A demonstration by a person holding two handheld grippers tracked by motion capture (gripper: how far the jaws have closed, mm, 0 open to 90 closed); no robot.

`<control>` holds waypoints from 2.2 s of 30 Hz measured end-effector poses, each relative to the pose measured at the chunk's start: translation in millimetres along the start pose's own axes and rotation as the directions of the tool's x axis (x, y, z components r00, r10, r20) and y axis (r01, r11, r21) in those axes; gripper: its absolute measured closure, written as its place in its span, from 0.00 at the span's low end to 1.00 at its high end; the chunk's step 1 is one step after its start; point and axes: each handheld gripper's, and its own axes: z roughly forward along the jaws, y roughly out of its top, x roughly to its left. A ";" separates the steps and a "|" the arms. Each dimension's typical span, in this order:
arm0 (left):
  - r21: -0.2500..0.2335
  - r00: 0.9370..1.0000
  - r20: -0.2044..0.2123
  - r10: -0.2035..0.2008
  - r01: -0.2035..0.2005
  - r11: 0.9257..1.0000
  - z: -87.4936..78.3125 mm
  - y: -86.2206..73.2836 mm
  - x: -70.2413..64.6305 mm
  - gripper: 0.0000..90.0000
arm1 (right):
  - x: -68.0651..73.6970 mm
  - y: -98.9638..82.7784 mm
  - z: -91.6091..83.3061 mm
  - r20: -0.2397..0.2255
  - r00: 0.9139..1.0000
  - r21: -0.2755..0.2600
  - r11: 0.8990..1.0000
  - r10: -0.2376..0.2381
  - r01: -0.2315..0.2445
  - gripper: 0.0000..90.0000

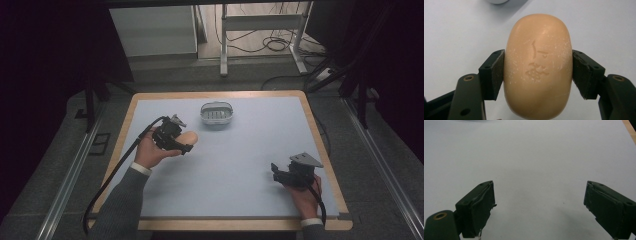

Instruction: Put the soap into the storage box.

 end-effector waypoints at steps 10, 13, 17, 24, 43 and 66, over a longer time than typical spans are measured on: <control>0.006 1.000 -0.004 0.009 -0.009 1.000 0.8 7.9 3.0 0.36 | 0.1 0.0 0.1 0.001 1.000 0.000 1.000 -0.001 0.001 0.11; 0.004 1.000 -0.009 0.008 -0.008 1.000 1.1 10.6 3.3 0.36 | 0.0 0.0 0.0 0.001 1.000 0.000 1.000 0.000 0.000 0.11; 0.004 1.000 -0.007 0.006 -0.006 1.000 2.5 14.3 4.2 0.36 | 0.0 0.0 0.0 0.001 1.000 0.000 1.000 0.000 0.000 0.11; 0.009 1.000 -0.010 0.007 -0.006 1.000 3.3 20.7 5.2 0.36 | 0.0 0.0 0.1 0.000 1.000 0.001 1.000 0.000 0.000 0.11; 0.013 1.000 -0.018 0.017 -0.016 1.000 5.6 35.6 9.3 0.36 | 0.1 0.0 0.0 0.001 1.000 0.000 1.000 -0.001 0.001 0.11; 0.019 1.000 -0.022 0.020 -0.019 1.000 14.1 57.2 19.6 0.36 | 0.1 0.0 0.0 0.002 1.000 0.000 1.000 -0.001 0.001 0.11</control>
